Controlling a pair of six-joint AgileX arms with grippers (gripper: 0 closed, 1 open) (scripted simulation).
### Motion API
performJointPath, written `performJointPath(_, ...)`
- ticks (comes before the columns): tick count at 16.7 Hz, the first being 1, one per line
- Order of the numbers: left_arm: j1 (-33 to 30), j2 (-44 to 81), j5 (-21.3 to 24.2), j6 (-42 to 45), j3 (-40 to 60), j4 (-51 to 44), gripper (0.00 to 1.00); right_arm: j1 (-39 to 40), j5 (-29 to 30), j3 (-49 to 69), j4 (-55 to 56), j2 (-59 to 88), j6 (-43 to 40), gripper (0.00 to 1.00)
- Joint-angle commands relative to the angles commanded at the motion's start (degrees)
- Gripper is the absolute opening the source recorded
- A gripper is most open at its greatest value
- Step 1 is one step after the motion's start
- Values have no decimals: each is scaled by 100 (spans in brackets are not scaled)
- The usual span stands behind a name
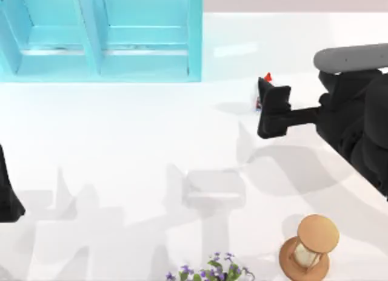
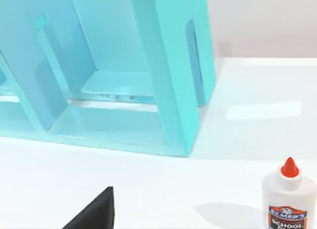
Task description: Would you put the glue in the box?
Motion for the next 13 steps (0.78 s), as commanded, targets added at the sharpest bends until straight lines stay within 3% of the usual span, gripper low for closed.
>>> performJointPath(7,0,0,0,0,0,0,100,516,1715,826,2357,3684,-74,100)
performJointPath(10,0,0,0,0,0,0,100,454,2330,807,2941,4399,-150,100)
performJointPath(13,0,0,0,0,0,0,100,411,2589,752,3159,4609,-183,100)
